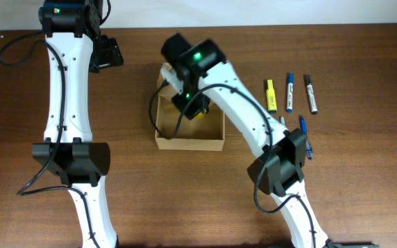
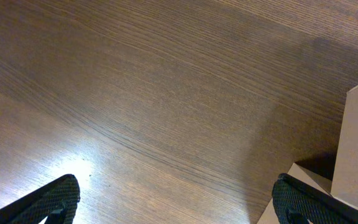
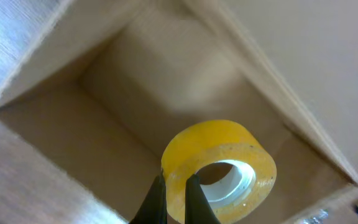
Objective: Pack container
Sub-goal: 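Carry the tape roll into the box and release it, then move the right gripper to the yellow highlighter and grasp it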
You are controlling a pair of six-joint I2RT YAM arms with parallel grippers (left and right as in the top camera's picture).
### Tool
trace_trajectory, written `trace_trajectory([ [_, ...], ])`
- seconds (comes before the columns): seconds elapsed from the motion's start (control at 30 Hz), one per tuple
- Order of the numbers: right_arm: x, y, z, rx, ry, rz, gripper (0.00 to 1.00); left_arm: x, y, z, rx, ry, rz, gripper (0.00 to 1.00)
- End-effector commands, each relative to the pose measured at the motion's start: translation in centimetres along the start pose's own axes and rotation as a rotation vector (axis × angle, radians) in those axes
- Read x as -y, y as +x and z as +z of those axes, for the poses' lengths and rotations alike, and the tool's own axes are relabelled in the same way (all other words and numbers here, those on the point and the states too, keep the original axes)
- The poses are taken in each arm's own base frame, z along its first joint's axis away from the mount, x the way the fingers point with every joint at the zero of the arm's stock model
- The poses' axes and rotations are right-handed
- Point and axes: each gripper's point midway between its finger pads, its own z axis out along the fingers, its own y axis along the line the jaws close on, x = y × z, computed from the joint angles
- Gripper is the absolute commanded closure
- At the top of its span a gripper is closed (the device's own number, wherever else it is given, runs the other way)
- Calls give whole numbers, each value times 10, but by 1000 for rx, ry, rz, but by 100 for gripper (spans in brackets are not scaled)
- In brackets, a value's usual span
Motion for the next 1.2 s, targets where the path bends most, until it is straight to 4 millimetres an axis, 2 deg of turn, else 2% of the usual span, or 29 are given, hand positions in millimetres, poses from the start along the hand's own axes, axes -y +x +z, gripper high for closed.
trace_trajectory([
  [0.0,-12,6,25,-42,-32,-33,96,-2,-3,-3,11,6,7,0],
  [0.1,-12,13,48,-72,-36,-31,96,-2,-3,-3,11,6,7,0],
  [0.23,-11,15,67,-77,-36,-30,96,-2,-3,-3,11,6,6,0],
  [0.27,-11,15,71,-76,-36,-30,91,-2,-3,-3,12,6,7,0],
  [0.33,-10,15,75,-75,-35,-30,69,-2,-3,-3,11,6,7,0],
  [0.4,-10,14,76,-72,-35,-30,65,-2,-3,-3,12,6,7,0],
  [0.53,-10,8,67,-46,-31,-32,64,-2,-3,-3,11,6,7,0],
  [0.63,-8,-1,42,-1,-10,-23,62,-2,-3,-3,11,6,7,0],
  [0.73,-2,-10,-4,69,45,-21,61,-2,-3,-3,11,6,7,0],
  [0.83,10,-18,-60,174,129,11,59,-2,-3,-3,11,6,6,0],
  [0.9,24,-19,-107,273,207,38,57,-2,-3,-3,11,6,7,0],
  [0.97,45,-14,-138,338,283,110,56,-2,-3,-3,11,6,7,0],
  [1.07,77,-1,-160,373,330,218,51,-2,-3,-3,12,6,7,0],
  [1.17,121,16,-163,374,340,402,48,-2,-3,-3,11,6,6,0],
])
